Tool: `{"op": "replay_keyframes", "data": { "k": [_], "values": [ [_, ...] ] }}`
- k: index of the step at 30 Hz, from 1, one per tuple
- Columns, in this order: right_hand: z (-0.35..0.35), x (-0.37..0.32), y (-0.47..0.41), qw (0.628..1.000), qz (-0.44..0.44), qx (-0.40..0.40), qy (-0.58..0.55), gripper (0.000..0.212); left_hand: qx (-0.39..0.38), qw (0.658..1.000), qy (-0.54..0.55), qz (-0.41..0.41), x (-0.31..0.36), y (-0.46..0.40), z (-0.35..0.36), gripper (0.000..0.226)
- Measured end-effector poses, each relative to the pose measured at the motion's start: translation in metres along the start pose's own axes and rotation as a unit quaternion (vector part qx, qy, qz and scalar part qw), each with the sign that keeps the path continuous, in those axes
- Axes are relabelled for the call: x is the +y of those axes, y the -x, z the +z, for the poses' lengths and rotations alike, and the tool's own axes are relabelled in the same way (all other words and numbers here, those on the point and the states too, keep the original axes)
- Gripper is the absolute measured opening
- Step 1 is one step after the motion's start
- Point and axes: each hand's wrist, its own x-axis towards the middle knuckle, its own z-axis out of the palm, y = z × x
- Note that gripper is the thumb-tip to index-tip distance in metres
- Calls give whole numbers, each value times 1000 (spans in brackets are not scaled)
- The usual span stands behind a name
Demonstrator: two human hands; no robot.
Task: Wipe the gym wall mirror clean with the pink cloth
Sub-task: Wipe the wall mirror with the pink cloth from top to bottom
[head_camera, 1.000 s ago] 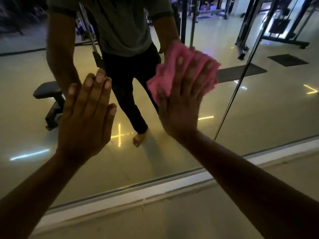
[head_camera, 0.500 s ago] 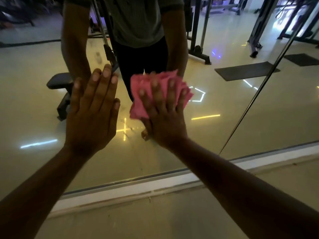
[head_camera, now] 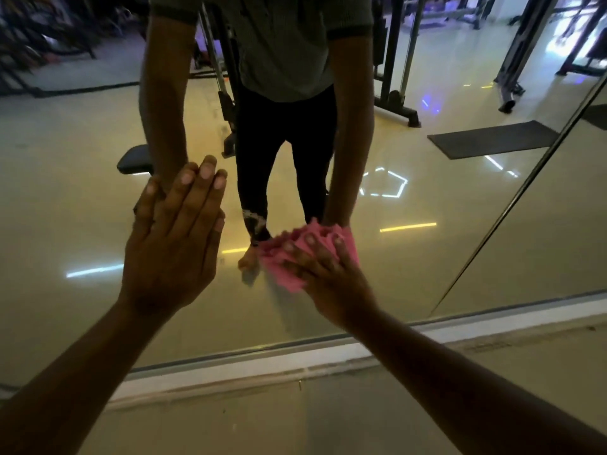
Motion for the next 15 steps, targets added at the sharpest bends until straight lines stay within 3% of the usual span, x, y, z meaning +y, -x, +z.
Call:
{"op": "replay_keyframes", "data": {
  "k": [2,4,5,7,9,11,12,14,15],
  "values": [
    [-11,14,0,997,71,34,12,95,3,1000,-3,-7,-13,5,-4,65],
    [-20,2,-49,964,237,114,-38,94,18,1000,6,-10,-25,6,-6,64],
    [-18,-11,-73,951,274,129,-66,92,25,1000,7,-5,-31,6,-5,63],
    [-2,-46,-78,964,215,129,-91,97,25,1000,17,4,-39,9,-4,63],
    [25,-57,-23,990,114,72,-43,109,23,999,24,7,-44,11,0,64],
    [31,-40,22,995,96,40,5,110,17,999,31,-1,-47,17,5,66],
    [22,-36,17,988,149,41,-5,106,14,999,35,-3,-49,21,6,66],
    [11,-40,-29,936,334,95,-55,94,14,999,32,-1,-53,28,10,66],
    [9,-45,-51,916,379,108,-73,92,18,999,33,4,-54,29,13,65]
  ]
}}
